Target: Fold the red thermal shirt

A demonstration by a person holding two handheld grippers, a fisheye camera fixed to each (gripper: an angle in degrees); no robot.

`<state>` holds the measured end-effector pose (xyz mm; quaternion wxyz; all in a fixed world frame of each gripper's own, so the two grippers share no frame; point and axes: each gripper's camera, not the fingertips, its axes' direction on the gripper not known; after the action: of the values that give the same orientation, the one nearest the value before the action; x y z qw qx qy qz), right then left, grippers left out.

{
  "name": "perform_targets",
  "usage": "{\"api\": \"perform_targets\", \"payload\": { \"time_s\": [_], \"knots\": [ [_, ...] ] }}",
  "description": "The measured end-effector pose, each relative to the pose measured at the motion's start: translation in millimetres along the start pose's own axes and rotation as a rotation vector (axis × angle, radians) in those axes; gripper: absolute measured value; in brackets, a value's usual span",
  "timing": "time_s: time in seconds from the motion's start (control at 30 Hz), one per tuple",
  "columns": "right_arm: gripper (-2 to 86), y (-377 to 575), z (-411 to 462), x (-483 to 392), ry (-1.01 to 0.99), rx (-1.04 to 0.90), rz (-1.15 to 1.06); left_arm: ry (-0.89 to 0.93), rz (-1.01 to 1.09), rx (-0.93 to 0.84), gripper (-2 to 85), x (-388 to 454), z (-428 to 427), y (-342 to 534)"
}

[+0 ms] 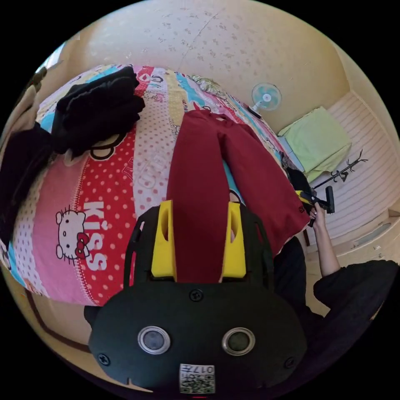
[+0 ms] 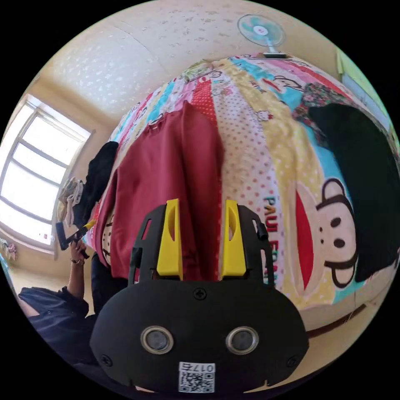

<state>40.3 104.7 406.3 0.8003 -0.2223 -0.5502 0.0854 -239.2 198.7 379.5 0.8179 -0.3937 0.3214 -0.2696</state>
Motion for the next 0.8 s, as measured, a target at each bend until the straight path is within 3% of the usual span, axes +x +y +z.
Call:
{"api": "perform_targets", "payload": {
  "time_s": [0.07,0.17,0.23,0.33,0.4,0.57,0.7,0.8],
  "knots": [
    [14.3,7,0,21,-0.09,-0.043,0.025,0.11,-0.101,0.025,17.3,-20,-14,24],
    [13.5,11,7,48,-0.218,-0.041,0.051,0.002,-0.126,-0.129,13.4,-34,12,37],
    [11.5,12,6,64,-0.216,0.014,0.045,-0.051,-0.141,-0.102,10.4,-34,8,38],
    [9.8,4,0,93,-0.421,0.022,0.155,0.074,-0.121,-0.302,1.6,-40,-5,17],
    [9.1,-2,-4,100,-0.484,-0.057,0.142,0.079,-0.147,-0.208,0.2,-54,-49,11],
    [8.7,2,-21,114,-0.469,0.0,0.117,-0.195,-0.315,0.236,0.0,-100,-203,34],
    [10.7,10,-33,122,-0.498,0.107,0.099,0.017,-0.226,0.284,3.9,-89,-206,59],
    [8.1,14,-38,127,-0.408,0.148,0.104,0.197,-0.131,0.053,7.7,-66,-134,61]
  ]
}}
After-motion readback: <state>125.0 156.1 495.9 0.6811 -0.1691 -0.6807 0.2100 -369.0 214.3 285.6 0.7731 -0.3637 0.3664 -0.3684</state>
